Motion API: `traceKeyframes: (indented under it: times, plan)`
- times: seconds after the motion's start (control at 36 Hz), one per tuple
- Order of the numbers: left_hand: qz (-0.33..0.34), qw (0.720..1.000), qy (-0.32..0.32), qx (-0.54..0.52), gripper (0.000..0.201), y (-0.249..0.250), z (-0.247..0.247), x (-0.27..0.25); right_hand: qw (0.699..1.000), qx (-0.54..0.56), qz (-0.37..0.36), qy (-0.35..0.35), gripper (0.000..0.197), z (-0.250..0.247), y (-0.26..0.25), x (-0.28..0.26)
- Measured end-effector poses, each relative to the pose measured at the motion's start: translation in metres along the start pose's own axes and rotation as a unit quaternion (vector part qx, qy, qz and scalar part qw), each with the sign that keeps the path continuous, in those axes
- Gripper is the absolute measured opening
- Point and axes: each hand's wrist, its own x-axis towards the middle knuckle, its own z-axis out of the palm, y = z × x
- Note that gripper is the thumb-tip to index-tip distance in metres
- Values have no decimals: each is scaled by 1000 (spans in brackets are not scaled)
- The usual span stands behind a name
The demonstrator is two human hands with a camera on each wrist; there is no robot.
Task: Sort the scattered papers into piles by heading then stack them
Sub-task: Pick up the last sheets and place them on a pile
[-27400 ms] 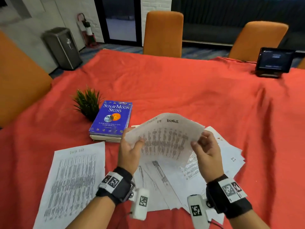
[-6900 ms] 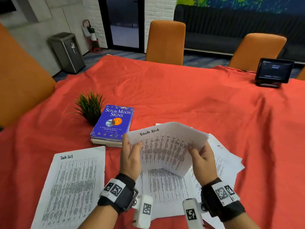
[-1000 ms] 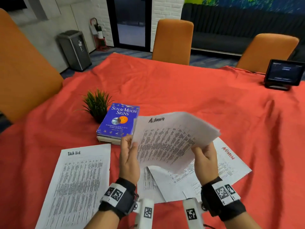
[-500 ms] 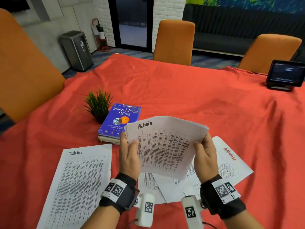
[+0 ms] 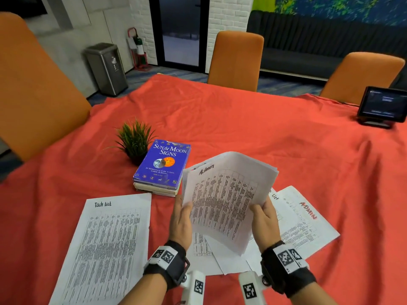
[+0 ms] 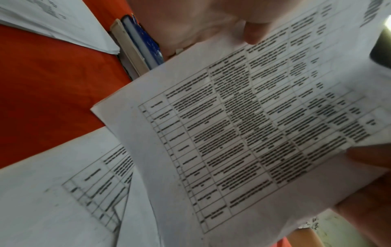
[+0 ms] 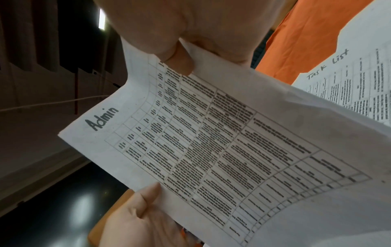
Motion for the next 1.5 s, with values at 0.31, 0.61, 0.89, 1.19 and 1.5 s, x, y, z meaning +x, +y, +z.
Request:
traceKeyframes:
  times: [0.31, 0.61, 0.89, 1.19, 1.5]
  plan:
    - [-9, 995, 55, 85, 27, 18, -84, 16, 999, 35, -8, -31, 26, 10, -4, 8]
    - [-206, 925, 134, 289, 29, -17, -260, 19, 992, -69, 102, -39, 18, -10, 59, -3]
    - [-275, 877, 107, 379, 27, -47, -288, 29, 974, -168, 151, -24, 16, -35, 89, -16]
    - [-284, 873, 120, 378, 20, -59, -283, 41, 967, -197, 162, -7, 17, -52, 101, -20]
    - [-182, 814, 205, 512, 29, -54, -254, 44, 957, -218, 186, 41, 17, -70, 125, -17]
